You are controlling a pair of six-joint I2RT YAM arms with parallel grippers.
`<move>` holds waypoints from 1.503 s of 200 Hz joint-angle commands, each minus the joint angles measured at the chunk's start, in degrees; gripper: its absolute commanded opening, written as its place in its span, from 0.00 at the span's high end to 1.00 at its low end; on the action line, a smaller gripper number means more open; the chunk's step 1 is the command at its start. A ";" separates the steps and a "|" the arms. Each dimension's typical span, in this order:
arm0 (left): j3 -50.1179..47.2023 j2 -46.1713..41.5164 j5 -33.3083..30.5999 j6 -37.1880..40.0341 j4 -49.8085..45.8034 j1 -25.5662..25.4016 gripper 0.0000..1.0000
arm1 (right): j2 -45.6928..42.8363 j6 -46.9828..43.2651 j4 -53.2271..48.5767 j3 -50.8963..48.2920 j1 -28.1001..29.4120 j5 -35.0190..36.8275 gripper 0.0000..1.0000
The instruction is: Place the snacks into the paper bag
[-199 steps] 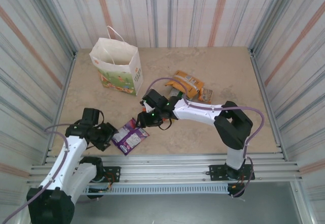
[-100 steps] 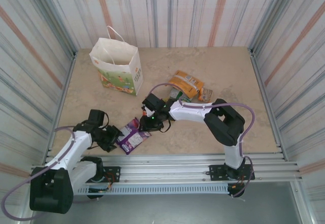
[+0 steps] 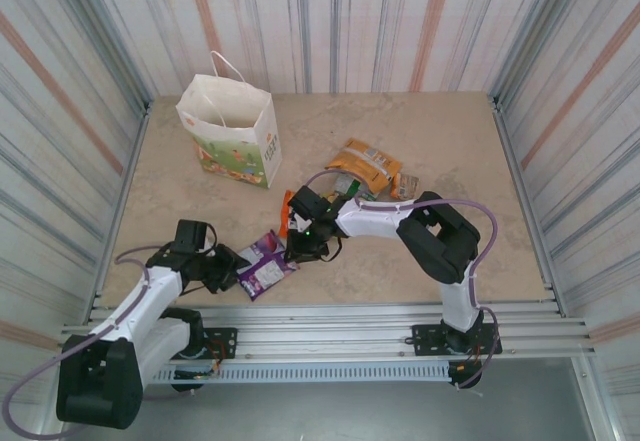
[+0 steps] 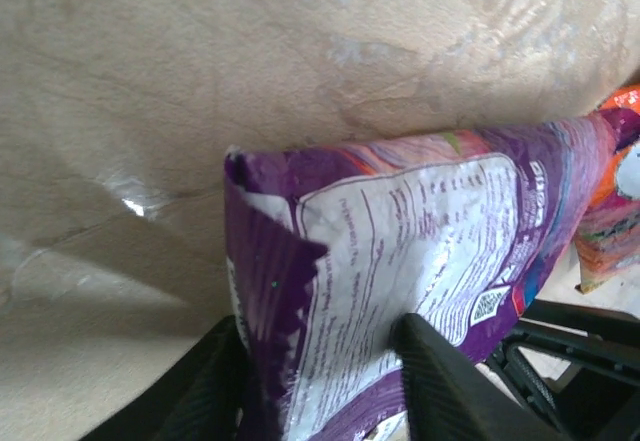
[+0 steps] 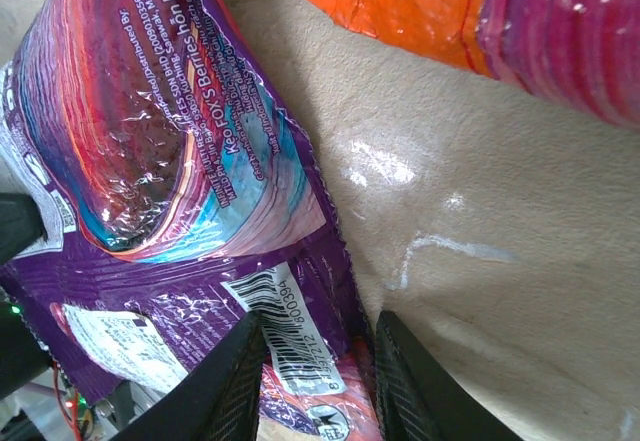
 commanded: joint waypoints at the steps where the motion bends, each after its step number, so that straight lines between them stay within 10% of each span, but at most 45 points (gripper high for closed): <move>1: 0.08 -1.77 1.34 0.73 0.73 -0.51 0.63 | 0.89 1.96 0.50 -1.25 -0.30 -0.70 0.67; 86: 9.58 0.66 2.89 15.40 -6.76 -0.78 0.97 | -11.15 0.96 8.26 -9.02 -3.26 1.80 0.53; 195: 21.12 0.60 22.33 29.39 9.18 -4.37 1.00 | -37.85 -17.91 17.15 -23.86 -11.34 3.53 0.30; 252: 37.47 6.87 23.28 58.05 -7.65 -9.92 1.00 | -53.22 -44.20 6.14 -22.47 -14.12 4.23 0.28; 300: 49.18 13.11 11.54 76.56 -18.87 -20.26 1.00 | -53.52 -58.35 -11.28 -12.13 -14.27 5.18 0.28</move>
